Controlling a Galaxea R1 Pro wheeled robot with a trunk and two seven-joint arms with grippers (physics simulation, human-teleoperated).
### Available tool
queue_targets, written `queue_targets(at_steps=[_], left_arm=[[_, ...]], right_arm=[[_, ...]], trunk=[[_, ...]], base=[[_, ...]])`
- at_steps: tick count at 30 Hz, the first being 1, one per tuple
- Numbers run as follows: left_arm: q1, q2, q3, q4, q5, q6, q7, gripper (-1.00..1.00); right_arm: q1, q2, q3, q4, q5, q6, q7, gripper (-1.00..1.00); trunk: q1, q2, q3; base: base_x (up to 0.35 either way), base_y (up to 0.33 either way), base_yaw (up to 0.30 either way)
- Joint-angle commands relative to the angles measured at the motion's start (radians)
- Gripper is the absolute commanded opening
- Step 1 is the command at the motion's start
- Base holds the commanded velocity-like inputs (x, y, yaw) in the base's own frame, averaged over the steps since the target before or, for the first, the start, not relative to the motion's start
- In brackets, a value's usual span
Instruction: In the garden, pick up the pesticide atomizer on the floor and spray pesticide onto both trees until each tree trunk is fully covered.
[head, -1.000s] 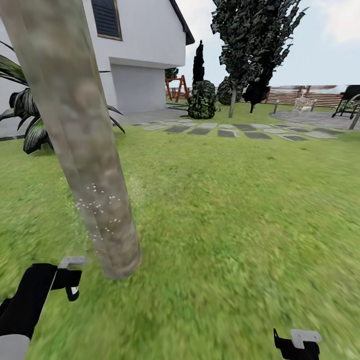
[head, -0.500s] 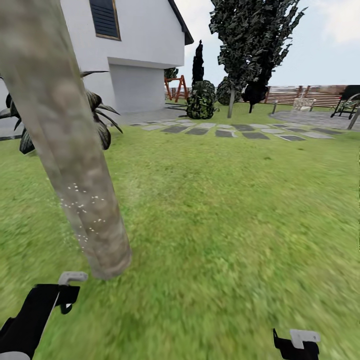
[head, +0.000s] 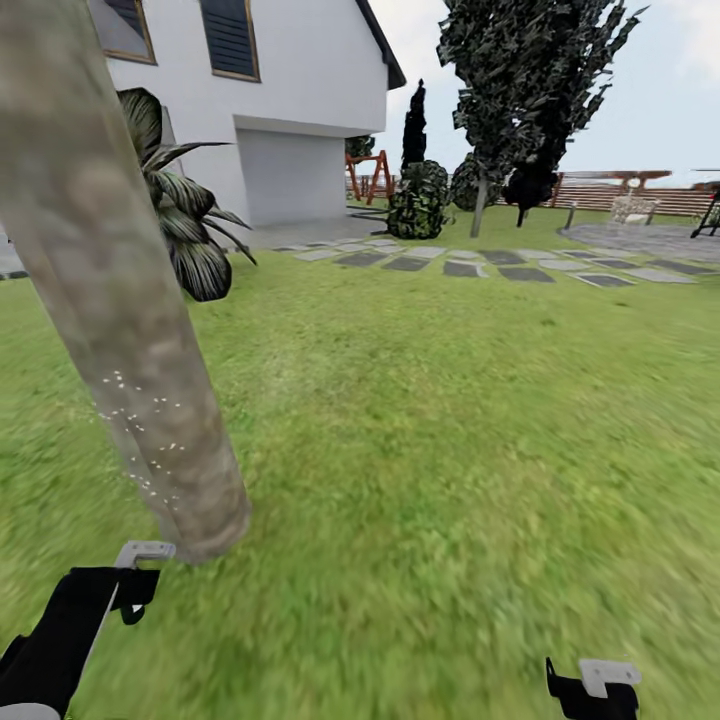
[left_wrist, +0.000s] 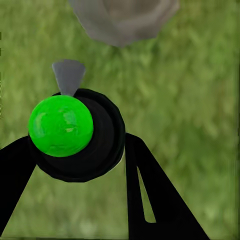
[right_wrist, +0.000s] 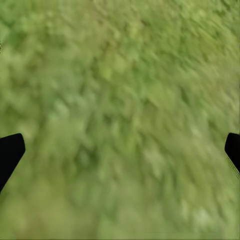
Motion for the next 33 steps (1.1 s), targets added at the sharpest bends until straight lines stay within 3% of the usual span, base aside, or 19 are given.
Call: queue_targets(at_steps=[1, 7, 12, 15, 24, 33], left_arm=[[0.000, 0.001, 0.002, 0.000, 0.001, 0.000, 0.000, -1.00], [0.000, 0.001, 0.054, -0.002, 0.002, 0.000, -0.001, -1.00], [0.000, -0.006, 0.050, -0.001, 0.003, 0.000, -0.002, -1.00], [0.000, -0.018, 0.049, -0.001, 0.001, -0.001, -0.002, -1.00], [0.000, -0.019, 0.047, -0.002, 0.001, -0.001, -0.003, -1.00], [0.000, -0.021, 0.048, -0.015, 0.002, 0.004, -0.003, -1.00]], right_arm=[[0.000, 0.000, 0.000, 0.000, -0.001, 0.000, 0.000, 1.00], [0.000, 0.004, 0.000, 0.000, 0.000, 0.000, 0.001, 1.00], [0.000, 0.005, -0.001, 0.000, -0.001, -0.001, 0.001, 1.00], [0.000, 0.001, -0.001, 0.000, -0.001, -0.001, 0.000, 1.00], [0.000, -0.001, -0.002, 0.001, -0.002, 0.000, 0.000, 1.00], [0.000, 0.002, -0.002, 0.001, -0.002, -0.001, 0.000, 1.00]], trunk=[[0.000, 0.000, 0.000], [0.000, 0.000, 0.000], [0.000, 0.000, 0.000], [0.000, 0.000, 0.000], [0.000, 0.000, 0.000], [0.000, 0.000, 0.000]], base=[[0.147, -0.260, 0.277], [0.142, -0.260, 0.278], [0.192, -0.222, 0.218], [0.238, -0.176, 0.030], [0.235, -0.179, 0.001], [0.030, -0.270, 0.161]])
